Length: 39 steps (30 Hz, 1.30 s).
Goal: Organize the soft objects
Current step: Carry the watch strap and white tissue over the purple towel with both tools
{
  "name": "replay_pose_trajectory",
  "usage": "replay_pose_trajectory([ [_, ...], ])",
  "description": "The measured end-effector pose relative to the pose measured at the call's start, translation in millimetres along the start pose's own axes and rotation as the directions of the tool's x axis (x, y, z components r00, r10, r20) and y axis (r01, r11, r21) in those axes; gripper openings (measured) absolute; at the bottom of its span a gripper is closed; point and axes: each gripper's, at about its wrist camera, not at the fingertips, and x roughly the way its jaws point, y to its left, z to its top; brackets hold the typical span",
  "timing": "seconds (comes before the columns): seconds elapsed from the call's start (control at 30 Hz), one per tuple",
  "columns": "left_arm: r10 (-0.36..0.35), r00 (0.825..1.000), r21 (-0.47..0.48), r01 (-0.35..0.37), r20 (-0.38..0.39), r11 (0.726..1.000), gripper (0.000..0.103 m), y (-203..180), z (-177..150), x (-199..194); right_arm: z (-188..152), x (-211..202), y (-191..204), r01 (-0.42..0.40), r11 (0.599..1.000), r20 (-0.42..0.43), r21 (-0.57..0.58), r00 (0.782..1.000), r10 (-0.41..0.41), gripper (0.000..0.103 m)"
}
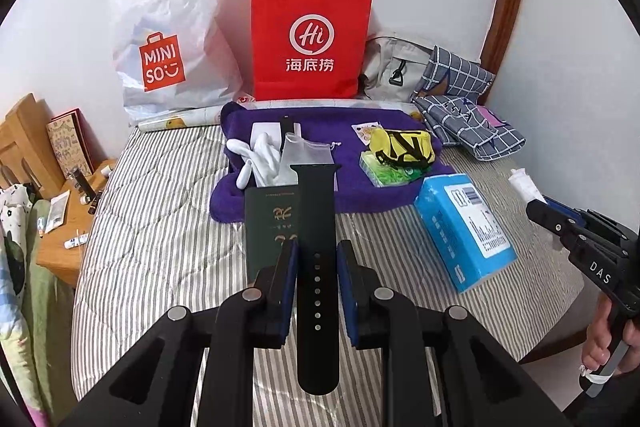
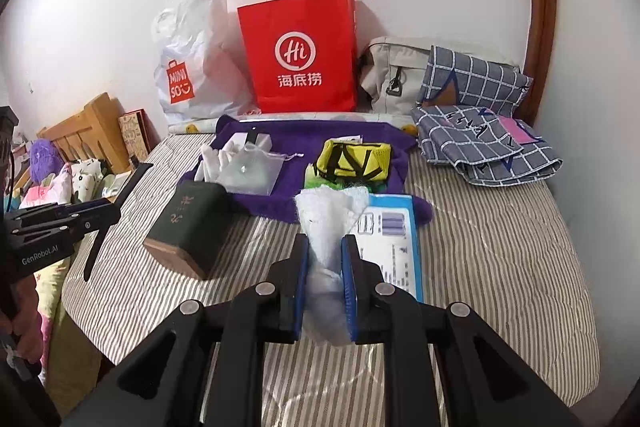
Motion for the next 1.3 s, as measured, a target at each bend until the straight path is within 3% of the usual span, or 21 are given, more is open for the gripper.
replay_pose_trajectory([
  [0.53,0.004,1.000,-0.010,-0.004,0.002,1.000,0.020,11,32,23,33,11,0,0.016,1.000,0.022,0.010,1.000,-0.016,0.016],
  [1.3,-0.004,1.000,-0.032,0.004,-0.028,0.999,0.020,26,62,62,69,60,13,-0.012,1.000,-0.005,-0.022,1.000,0.012,0.016],
])
